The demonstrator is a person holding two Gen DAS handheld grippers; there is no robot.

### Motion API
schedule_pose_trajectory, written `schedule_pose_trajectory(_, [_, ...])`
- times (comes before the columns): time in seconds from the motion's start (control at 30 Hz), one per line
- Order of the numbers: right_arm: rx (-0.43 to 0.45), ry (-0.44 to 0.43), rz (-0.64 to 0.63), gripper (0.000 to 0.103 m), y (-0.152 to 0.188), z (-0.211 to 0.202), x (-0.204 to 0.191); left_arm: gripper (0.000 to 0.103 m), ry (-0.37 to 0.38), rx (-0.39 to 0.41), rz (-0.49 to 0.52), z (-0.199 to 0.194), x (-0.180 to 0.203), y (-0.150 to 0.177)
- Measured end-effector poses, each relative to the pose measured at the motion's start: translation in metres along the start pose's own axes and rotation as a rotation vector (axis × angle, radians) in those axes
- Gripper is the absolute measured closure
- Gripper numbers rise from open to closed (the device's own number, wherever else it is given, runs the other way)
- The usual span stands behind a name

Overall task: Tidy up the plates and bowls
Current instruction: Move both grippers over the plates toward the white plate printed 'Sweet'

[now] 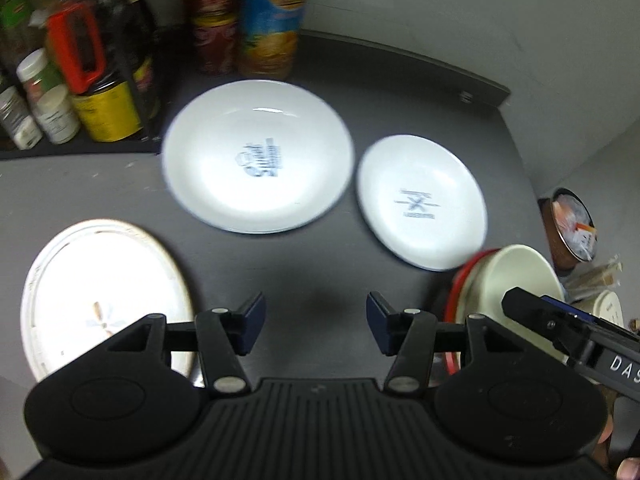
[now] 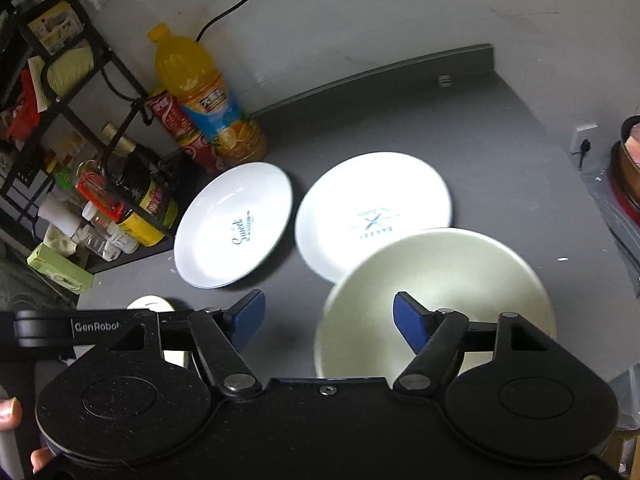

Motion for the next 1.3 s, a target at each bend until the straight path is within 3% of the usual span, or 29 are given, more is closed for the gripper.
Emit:
schedule_pose_trajectory(0.6, [-0.099,-0.017,-0.204,0.015,0.012,0.046,-0.076,0.049,-0.054,-0.020,-0.132,-0.012,-0.077,0.024])
schedule_pose_trajectory(0.9, [-0.132,0.018,-0.297,0.012,0.031,0.073,-0.108,0.049,-0.061,-0.034,-0.169,-0.014,-0.115,0.034])
schedule_pose_trajectory(1.3, [-0.099,0.130,-0.284,0.011,0.047,0.097,-0.133,0.049,-0.018,-0.031,-0.125,-0.006,-0.158,0.030])
Point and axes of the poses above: each gripper's, at about its wrist camera, not at the fingertips, and z roughly the way its jaws point, x to its right, y to its underside, the point moved 1 cm from there along z, roughly the way its jaws point, and after that the axes turned 12 degrees about z, right-handed, at the moved point
